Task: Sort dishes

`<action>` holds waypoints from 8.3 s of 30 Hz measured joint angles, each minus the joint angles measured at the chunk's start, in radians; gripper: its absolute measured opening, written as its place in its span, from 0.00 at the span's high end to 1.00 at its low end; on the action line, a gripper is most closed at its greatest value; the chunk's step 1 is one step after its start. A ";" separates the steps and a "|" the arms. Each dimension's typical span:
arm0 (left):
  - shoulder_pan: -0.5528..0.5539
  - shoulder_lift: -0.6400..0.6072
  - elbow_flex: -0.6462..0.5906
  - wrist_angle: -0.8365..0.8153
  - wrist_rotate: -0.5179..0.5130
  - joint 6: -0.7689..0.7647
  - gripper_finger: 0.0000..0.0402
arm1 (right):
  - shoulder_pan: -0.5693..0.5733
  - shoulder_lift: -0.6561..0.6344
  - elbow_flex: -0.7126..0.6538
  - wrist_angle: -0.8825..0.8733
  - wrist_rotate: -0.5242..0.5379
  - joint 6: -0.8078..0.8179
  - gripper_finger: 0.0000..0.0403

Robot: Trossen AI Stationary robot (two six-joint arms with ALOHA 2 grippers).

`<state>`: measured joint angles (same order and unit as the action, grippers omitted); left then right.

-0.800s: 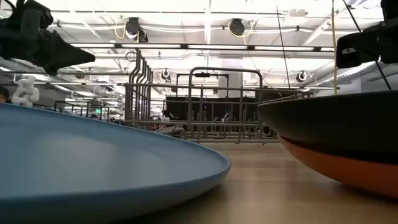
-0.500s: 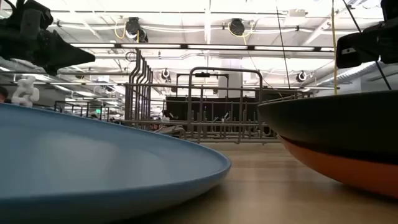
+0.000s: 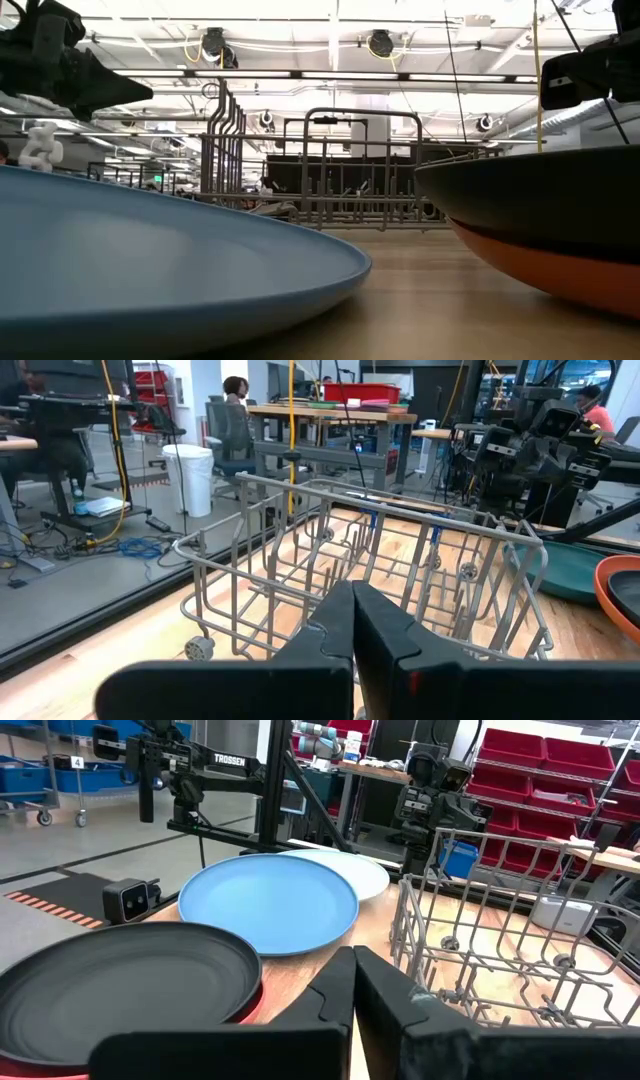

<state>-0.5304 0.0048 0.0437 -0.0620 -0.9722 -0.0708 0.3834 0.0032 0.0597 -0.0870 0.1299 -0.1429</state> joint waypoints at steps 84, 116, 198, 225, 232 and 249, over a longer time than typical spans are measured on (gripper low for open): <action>0.000 0.005 -0.001 0.387 0.693 -0.059 1.00 | -0.102 1.781 1.202 0.442 -0.077 0.196 0.99; 0.000 0.175 0.000 0.398 0.723 -0.019 0.61 | -0.091 2.143 1.551 -0.333 -0.055 0.571 0.44; 0.000 0.179 0.000 0.388 0.615 -0.018 0.58 | -0.112 2.234 1.550 -0.238 0.228 0.556 1.00; 0.000 0.178 0.000 0.282 0.483 -0.029 0.58 | -0.064 2.227 1.551 -0.229 0.560 0.468 1.00; 0.000 0.178 0.000 0.219 0.488 -0.154 0.58 | -0.053 2.216 1.553 -0.226 0.631 0.452 1.00; 0.000 0.178 0.000 0.072 0.540 -0.361 0.58 | -0.061 2.200 1.553 -0.203 0.438 0.452 1.00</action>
<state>-0.5303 0.1830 0.0433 0.0095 -0.4327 -0.4320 0.3220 2.2028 1.6127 -0.2904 0.5682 0.3091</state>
